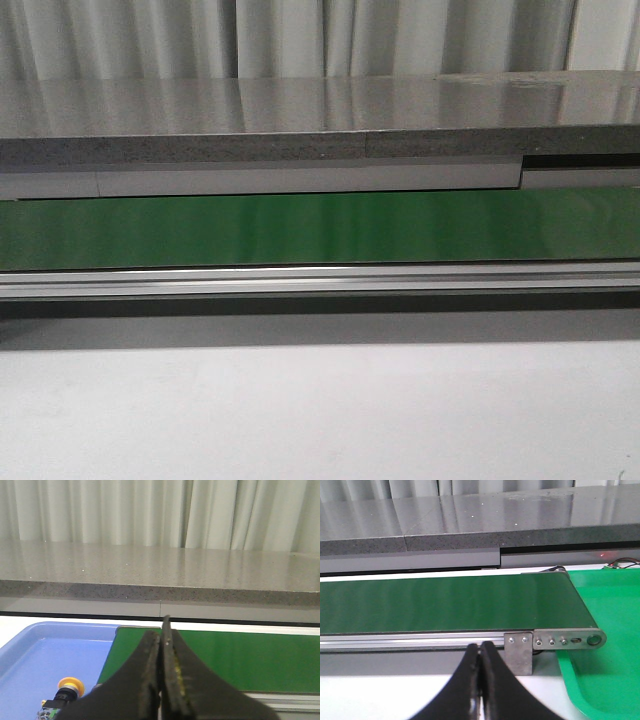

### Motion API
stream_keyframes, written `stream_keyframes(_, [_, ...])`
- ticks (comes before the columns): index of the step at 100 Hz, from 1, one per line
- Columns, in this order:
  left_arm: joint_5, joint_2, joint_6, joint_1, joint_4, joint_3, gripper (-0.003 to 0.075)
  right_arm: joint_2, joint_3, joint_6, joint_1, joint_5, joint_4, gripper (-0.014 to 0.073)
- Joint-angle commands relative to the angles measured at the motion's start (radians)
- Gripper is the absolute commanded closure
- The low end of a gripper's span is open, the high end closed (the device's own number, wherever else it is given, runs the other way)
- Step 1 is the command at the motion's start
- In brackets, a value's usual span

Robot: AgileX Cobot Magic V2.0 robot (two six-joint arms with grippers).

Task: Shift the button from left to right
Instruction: 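Move the left gripper over the blue tray toward the yellow button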

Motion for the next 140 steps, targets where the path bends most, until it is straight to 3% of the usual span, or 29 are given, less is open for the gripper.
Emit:
stream_keyframes(1, [-0.081, -0.032, -0.008, -0.005, 0.0, 0.059, 0.0741, -0.018, -0.015, -0.001, 0.004, -0.085, -0.007, 0.0661])
stream_keyframes(45, [-0.088, -0.032, -0.008, -0.005, 0.0, 0.052, 0.0741, -0.018, -0.015, -0.001, 0.004, -0.085, -0.007, 0.0661])
stream_keyframes(67, [-0.039, -0.025, -0.008, -0.005, -0.009, -0.042, 0.0741, -0.018, -0.015, -0.001, 0.004, -0.085, -0.007, 0.0661])
stream_keyframes(83, [0.094, 0.04, -0.008, -0.005, -0.009, -0.188, 0.0741, -0.018, -0.015, -0.001, 0.004, -0.085, -0.007, 0.0661])
stream_keyframes(116, [0.591, 0.36, -0.008, -0.005, -0.009, -0.553, 0.0741, -0.018, -0.015, -0.001, 0.004, -0.085, -0.007, 0.0661])
stream_keyframes(140, [0.726, 0.58, -0.008, -0.005, -0.009, -0.682, 0.0741, -0.018, -0.015, -0.001, 0.004, -0.085, -0.007, 0.0661])
